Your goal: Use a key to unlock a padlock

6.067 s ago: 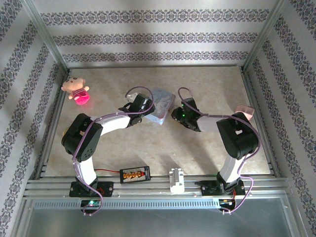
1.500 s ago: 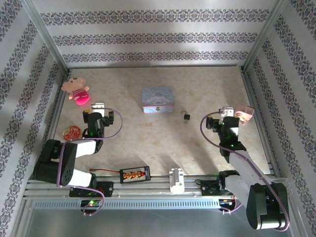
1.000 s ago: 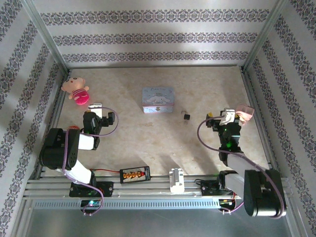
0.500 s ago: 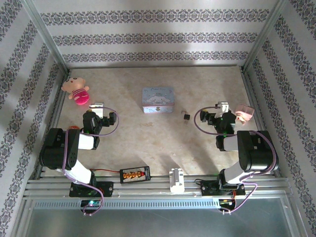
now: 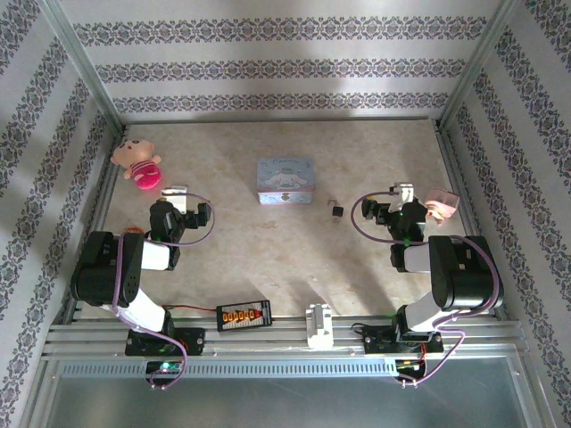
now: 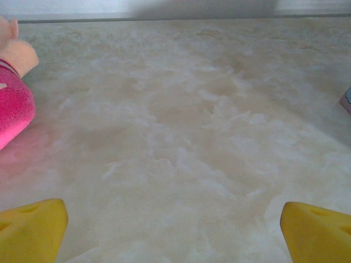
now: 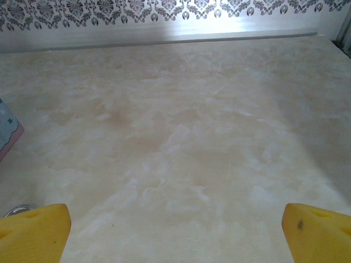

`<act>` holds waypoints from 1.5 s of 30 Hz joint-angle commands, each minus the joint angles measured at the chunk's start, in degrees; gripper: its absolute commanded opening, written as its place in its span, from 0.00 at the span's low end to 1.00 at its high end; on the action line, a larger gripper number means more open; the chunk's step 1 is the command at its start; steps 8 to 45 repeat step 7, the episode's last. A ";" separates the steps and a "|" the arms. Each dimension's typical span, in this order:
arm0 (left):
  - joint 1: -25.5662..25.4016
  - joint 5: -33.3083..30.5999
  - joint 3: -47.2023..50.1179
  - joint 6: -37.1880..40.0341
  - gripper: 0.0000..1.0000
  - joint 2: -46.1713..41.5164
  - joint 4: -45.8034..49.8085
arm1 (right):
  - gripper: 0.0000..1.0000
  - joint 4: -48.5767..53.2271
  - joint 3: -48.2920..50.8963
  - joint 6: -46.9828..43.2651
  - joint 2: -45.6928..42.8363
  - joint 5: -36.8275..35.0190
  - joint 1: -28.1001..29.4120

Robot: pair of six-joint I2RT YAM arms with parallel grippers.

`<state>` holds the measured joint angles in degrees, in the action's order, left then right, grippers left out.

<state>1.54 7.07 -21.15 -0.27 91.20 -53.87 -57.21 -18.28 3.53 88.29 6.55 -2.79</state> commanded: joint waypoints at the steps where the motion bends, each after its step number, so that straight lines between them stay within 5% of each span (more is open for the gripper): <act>1: 0.57 -0.93 -0.11 -0.54 0.99 -0.05 -2.23 | 0.98 -0.97 -1.05 0.78 0.06 0.13 0.24; 45: 0.57 -1.61 1.06 -0.77 0.99 -0.06 -4.43 | 0.98 -0.97 -1.10 0.78 0.00 0.02 0.33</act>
